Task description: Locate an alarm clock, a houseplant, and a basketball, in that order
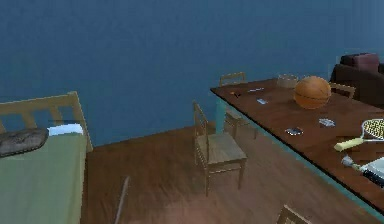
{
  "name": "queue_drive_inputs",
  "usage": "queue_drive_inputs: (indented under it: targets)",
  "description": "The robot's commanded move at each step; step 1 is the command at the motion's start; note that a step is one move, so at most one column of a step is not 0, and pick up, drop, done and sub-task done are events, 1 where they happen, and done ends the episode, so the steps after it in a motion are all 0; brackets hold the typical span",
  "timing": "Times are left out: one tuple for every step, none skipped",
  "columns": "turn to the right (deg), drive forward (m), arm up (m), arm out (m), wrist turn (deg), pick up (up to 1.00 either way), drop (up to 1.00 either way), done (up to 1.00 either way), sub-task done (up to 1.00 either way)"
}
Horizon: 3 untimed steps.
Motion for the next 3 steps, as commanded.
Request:
queue_drive_inputs:
  targets:
    - [0.0, 0.75, 0.00, 0.00, 0.0, 0.00, 0.00, 0.00, 0.00]
    - [45.0, 0.00, 0.00, 0.00, 0.0, 0.00, 0.00, 0.00, 0.00]
    - [0.0, 0.00, 0.00, 0.00, 0.0, 0.00, 0.00, 1.00, 0.00]
